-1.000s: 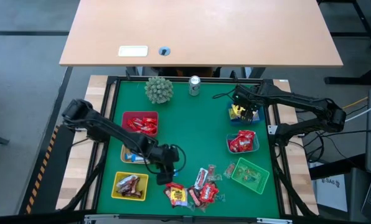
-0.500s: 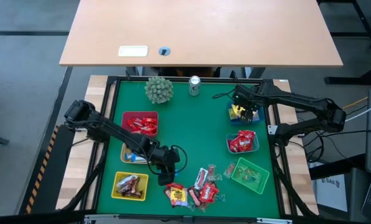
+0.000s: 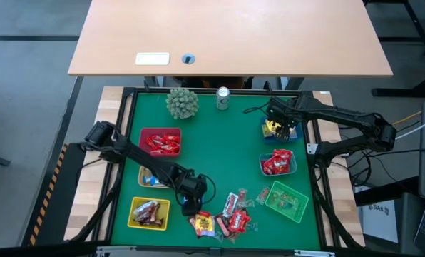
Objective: Sort candy
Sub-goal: Put the white chocolate bar into the orange bin
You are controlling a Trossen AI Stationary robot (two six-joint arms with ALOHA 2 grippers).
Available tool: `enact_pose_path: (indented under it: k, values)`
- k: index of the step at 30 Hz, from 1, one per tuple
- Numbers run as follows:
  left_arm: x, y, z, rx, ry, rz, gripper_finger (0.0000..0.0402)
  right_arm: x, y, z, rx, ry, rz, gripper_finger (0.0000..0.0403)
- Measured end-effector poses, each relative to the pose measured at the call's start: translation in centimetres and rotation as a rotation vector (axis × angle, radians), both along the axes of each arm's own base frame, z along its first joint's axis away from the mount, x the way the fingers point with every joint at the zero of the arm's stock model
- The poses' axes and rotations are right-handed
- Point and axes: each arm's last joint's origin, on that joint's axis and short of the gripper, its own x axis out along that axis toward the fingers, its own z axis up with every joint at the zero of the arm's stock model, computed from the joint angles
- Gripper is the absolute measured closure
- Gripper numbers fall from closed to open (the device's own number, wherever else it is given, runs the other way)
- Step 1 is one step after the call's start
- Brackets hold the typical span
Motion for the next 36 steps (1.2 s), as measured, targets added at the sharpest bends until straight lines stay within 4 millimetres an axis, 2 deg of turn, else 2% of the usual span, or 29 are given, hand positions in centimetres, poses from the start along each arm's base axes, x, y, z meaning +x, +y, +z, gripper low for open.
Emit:
enact_pose_path:
  k: [10,17,23,30,36]
  values:
    - [-0.3,-0.9,-1.2,0.116,0.001,-0.032,0.0191,0.0,0.0,0.0,-0.001,0.000,0.000,0.0174]
    - [-0.8,-2.0,-1.9,0.207,-0.009,-0.040,0.0206,0.0,0.0,0.0,-0.001,-0.002,0.000,0.0174]
    - [-1.2,-2.8,-2.0,0.276,-0.036,-0.061,0.0243,0.0,0.0,0.0,0.007,-0.006,0.001,0.0174]
    - [-1.3,-3.2,-2.0,0.270,-0.046,-0.062,0.0298,-0.1,0.1,0.0,0.019,0.001,0.002,0.0174]
    - [-1.2,-3.1,-1.9,0.242,-0.052,-0.010,0.0309,-0.6,0.3,0.6,0.011,-0.026,0.003,0.0174]
